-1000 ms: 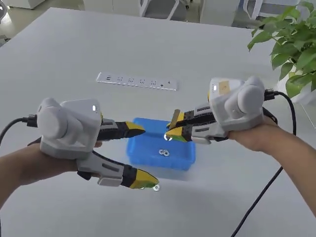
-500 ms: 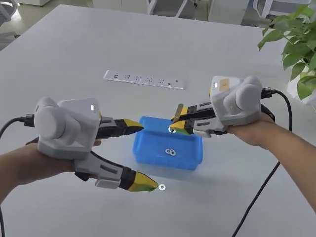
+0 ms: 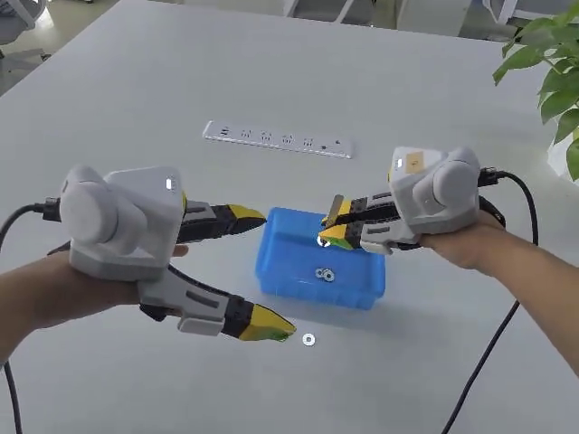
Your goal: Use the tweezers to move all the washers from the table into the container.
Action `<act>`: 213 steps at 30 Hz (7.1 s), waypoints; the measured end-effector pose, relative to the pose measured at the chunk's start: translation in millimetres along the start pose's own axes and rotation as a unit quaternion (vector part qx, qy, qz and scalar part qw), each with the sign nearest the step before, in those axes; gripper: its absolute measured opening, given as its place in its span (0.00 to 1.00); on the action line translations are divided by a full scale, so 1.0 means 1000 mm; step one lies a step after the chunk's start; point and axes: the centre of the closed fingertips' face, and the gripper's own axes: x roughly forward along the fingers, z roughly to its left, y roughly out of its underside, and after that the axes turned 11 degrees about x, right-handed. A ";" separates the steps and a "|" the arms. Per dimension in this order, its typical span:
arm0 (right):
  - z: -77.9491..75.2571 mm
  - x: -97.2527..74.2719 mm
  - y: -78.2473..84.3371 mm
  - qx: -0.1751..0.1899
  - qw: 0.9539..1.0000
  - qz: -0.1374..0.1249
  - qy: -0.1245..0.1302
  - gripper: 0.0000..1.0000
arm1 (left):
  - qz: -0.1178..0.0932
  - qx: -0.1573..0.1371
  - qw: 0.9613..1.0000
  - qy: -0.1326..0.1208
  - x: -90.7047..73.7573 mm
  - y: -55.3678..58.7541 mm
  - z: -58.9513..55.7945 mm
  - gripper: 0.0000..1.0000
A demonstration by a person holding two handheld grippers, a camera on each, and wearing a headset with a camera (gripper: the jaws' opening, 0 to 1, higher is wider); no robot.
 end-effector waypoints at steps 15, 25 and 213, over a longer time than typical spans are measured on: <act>0.008 0.017 0.021 0.020 1.000 0.012 -0.018 0.09 | 0.009 0.012 1.000 0.008 0.018 0.004 0.017 0.76; 0.011 0.023 0.034 0.029 0.999 0.018 -0.033 0.09 | 0.016 0.027 0.999 0.019 0.038 0.005 0.035 0.51; 0.086 -0.049 0.067 0.099 0.994 0.018 0.038 0.56 | 0.059 0.097 0.979 0.170 0.054 0.020 -0.037 0.05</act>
